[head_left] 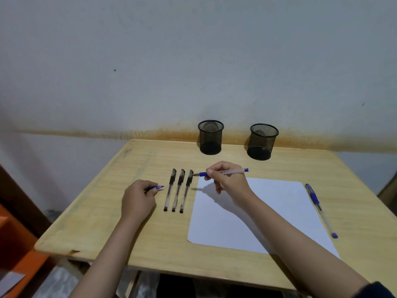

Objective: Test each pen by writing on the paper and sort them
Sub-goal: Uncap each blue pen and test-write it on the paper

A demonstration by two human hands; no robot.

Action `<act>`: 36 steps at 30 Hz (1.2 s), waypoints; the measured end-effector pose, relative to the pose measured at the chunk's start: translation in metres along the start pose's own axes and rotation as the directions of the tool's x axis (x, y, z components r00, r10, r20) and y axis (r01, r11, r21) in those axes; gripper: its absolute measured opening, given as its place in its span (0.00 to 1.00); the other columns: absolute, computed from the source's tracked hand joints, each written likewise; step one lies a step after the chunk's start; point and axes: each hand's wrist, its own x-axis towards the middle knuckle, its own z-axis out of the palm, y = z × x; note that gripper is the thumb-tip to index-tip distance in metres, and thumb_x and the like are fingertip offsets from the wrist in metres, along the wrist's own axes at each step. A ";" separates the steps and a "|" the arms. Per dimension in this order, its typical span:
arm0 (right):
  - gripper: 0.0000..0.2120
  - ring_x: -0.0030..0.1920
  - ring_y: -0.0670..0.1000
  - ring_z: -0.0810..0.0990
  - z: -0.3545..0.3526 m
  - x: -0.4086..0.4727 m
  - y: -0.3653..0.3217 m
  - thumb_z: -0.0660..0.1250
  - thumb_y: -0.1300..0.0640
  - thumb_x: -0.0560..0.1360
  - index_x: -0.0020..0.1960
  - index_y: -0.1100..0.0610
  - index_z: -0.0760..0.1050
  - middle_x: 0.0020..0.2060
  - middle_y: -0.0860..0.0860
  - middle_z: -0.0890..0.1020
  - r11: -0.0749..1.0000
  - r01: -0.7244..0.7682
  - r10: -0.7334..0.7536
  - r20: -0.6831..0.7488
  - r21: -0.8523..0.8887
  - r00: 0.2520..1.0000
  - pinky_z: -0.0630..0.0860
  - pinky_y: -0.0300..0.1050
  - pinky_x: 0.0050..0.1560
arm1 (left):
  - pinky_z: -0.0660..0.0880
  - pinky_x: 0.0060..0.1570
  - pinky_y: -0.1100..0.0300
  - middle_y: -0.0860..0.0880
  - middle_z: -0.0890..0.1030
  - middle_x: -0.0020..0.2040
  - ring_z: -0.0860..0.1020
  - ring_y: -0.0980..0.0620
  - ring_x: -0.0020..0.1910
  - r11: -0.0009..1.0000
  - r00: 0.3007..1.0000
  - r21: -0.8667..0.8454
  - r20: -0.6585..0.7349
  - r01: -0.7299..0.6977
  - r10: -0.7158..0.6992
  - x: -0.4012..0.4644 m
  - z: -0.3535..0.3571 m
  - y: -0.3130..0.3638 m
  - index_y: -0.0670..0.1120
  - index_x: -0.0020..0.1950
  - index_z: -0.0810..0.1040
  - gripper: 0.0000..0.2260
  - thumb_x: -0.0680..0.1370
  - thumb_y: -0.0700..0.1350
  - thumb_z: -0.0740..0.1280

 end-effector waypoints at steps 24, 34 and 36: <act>0.04 0.28 0.45 0.76 -0.012 -0.028 -0.028 0.73 0.63 0.71 0.42 0.63 0.80 0.35 0.57 0.83 0.985 0.114 -0.112 0.028 -0.130 0.993 0.76 0.42 0.30 | 0.77 0.49 0.51 0.48 0.84 0.42 0.81 0.46 0.45 0.850 0.954 -0.519 0.197 -0.093 0.224 -0.027 0.005 0.093 0.53 0.41 0.83 0.13 0.74 0.34 0.68; 0.04 0.35 0.48 0.84 -0.028 -0.047 -0.042 0.74 0.62 0.70 0.41 0.58 0.79 0.35 0.53 0.83 0.958 0.172 -0.171 0.024 -0.229 0.985 0.82 0.47 0.41 | 0.75 0.45 0.64 0.51 0.83 0.38 0.80 0.54 0.43 0.780 0.931 -0.608 0.179 -0.150 0.318 -0.032 0.022 0.105 0.51 0.40 0.84 0.16 0.72 0.30 0.67; 0.05 0.38 0.49 0.84 -0.039 -0.050 -0.047 0.75 0.64 0.69 0.42 0.59 0.80 0.38 0.55 0.84 0.956 0.168 -0.138 0.136 -0.241 0.981 0.81 0.45 0.44 | 0.74 0.44 0.66 0.53 0.84 0.38 0.80 0.56 0.42 0.779 0.909 -0.612 0.237 -0.134 0.343 -0.029 0.022 0.104 0.52 0.40 0.84 0.17 0.73 0.29 0.67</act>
